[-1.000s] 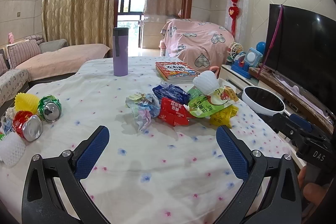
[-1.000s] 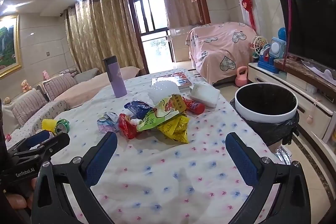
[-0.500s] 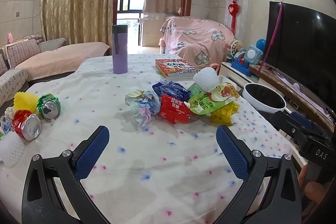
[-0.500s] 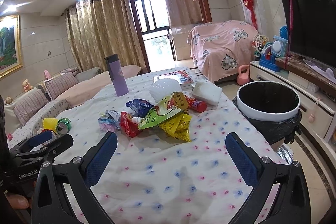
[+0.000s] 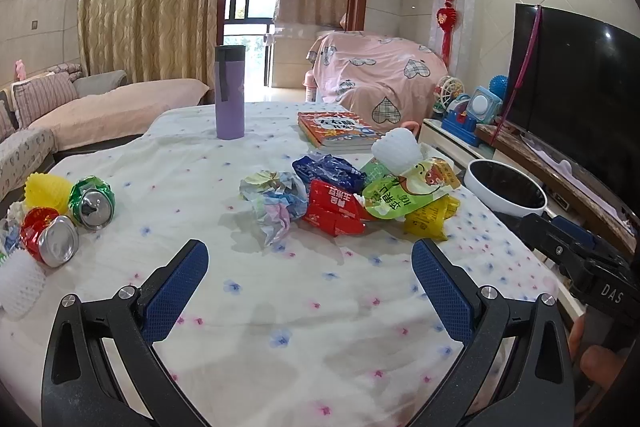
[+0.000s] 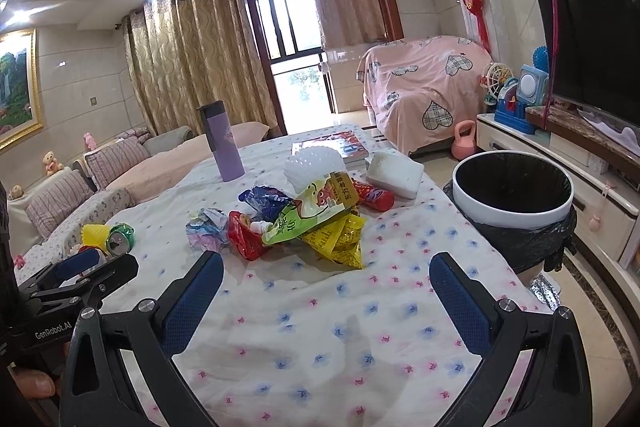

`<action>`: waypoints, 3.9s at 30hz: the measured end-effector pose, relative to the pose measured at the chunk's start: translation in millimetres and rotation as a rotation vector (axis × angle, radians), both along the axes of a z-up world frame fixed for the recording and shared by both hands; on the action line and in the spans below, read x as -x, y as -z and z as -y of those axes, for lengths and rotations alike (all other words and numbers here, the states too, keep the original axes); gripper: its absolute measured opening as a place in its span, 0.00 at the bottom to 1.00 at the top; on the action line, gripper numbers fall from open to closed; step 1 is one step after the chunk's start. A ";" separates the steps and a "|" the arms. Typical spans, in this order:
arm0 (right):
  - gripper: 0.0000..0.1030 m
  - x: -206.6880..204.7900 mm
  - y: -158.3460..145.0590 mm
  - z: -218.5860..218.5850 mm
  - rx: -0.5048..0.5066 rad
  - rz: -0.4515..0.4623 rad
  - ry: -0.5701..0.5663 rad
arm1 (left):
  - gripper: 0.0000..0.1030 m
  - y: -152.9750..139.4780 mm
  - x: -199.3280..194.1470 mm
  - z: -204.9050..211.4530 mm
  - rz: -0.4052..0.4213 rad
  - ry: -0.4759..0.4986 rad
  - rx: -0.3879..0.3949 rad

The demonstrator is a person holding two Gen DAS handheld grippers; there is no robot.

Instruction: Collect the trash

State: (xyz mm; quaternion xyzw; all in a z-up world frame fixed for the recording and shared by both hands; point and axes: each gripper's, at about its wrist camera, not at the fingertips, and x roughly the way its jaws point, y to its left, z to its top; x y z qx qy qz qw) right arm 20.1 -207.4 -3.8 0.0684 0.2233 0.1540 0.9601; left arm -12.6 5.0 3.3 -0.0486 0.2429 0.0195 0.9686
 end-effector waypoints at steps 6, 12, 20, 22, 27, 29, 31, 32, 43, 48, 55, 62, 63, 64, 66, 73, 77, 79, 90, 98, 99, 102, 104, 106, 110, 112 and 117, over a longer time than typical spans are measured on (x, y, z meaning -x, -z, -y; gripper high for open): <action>1.00 -10.6 0.2 -0.6 -0.039 -0.062 -0.017 | 1.00 2.0 -11.1 -4.3 -0.002 -0.005 -0.016; 1.00 -25.0 -0.8 -2.9 -0.088 -0.103 -0.047 | 0.99 11.3 -36.2 -18.2 -0.042 -0.021 -0.008; 0.99 -65.9 19.6 -7.5 -0.021 -0.167 -0.060 | 0.94 32.4 -87.5 -39.3 -0.138 -0.041 0.025; 0.97 -78.5 25.8 -9.6 -0.012 -0.179 -0.067 | 0.92 36.5 -99.9 -44.7 -0.161 -0.047 0.039; 0.87 -107.4 38.9 -16.3 -0.002 -0.251 -0.093 | 0.88 48.3 -128.2 -52.3 -0.215 -0.045 0.056; 0.79 -118.1 44.7 -19.6 0.004 -0.282 -0.105 | 0.76 56.4 -141.4 -54.2 -0.252 -0.033 0.074; 0.63 -125.9 49.4 -20.2 -0.006 -0.317 -0.124 | 0.56 62.5 -149.8 -56.1 -0.285 -0.014 0.098; 0.44 -128.7 51.1 -20.0 -0.013 -0.332 -0.133 | 0.38 65.9 -152.0 -56.5 -0.302 0.000 0.112; 0.37 -110.0 43.1 13.9 -0.038 -0.296 -0.105 | 0.14 36.2 -107.5 -38.6 -0.226 0.060 0.142; 0.37 -98.6 37.4 35.2 -0.045 -0.279 -0.061 | 0.14 15.0 -87.3 -10.9 -0.182 0.154 0.149; 0.37 -85.6 33.0 60.8 -0.090 -0.273 -0.008 | 0.14 1.9 -91.1 45.2 -0.171 0.297 0.139; 0.37 -81.9 27.7 97.7 -0.125 -0.255 0.057 | 0.14 -2.1 -108.2 94.5 -0.183 0.399 0.127; 0.37 -81.1 27.3 103.4 -0.127 -0.252 0.066 | 0.14 -2.6 -111.6 102.1 -0.185 0.412 0.123; 0.37 -81.6 26.9 108.3 -0.132 -0.250 0.074 | 0.14 -3.9 -113.3 109.9 -0.187 0.425 0.119; 0.37 -82.8 26.3 119.1 -0.137 -0.245 0.093 | 0.14 -4.0 -120.3 120.4 -0.191 0.443 0.107; 0.37 -88.7 23.0 153.8 -0.155 -0.242 0.149 | 0.14 -5.6 -146.0 164.8 -0.204 0.511 0.080; 0.37 -101.2 17.0 171.1 -0.162 -0.232 0.171 | 0.14 -7.6 -160.8 184.2 -0.206 0.542 0.066; 0.38 -110.5 14.5 180.1 -0.154 -0.237 0.183 | 0.14 -8.3 -169.3 197.0 -0.210 0.561 0.058; 0.38 -153.0 12.6 216.2 -0.130 -0.261 0.208 | 0.14 2.1 -212.1 245.5 -0.260 0.601 0.039; 0.38 -181.4 16.7 229.7 -0.112 -0.289 0.207 | 0.14 9.6 -239.0 268.2 -0.280 0.603 0.028; 0.38 -183.8 17.2 231.4 -0.109 -0.292 0.209 | 0.14 9.6 -241.9 271.7 -0.280 0.604 0.026; 0.39 -189.8 19.6 233.8 -0.092 -0.305 0.214 | 0.19 12.1 -246.8 279.2 -0.285 0.608 0.019; 0.41 -192.2 21.2 236.4 -0.082 -0.312 0.224 | 0.33 12.9 -247.8 282.7 -0.288 0.607 0.004; 0.44 -194.5 23.4 240.7 -0.088 -0.322 0.228 | 0.54 13.1 -246.8 282.2 -0.285 0.599 0.001; 0.66 -192.8 23.8 247.6 -0.112 -0.327 0.243 | 0.62 8.4 -239.4 272.3 -0.269 0.584 0.015; 0.71 -189.3 22.1 249.2 -0.126 -0.320 0.247 | 0.65 6.5 -232.6 263.5 -0.265 0.572 0.026; 0.82 -176.1 16.9 243.7 -0.162 -0.299 0.243 | 0.71 2.1 -208.9 237.5 -0.251 0.538 0.054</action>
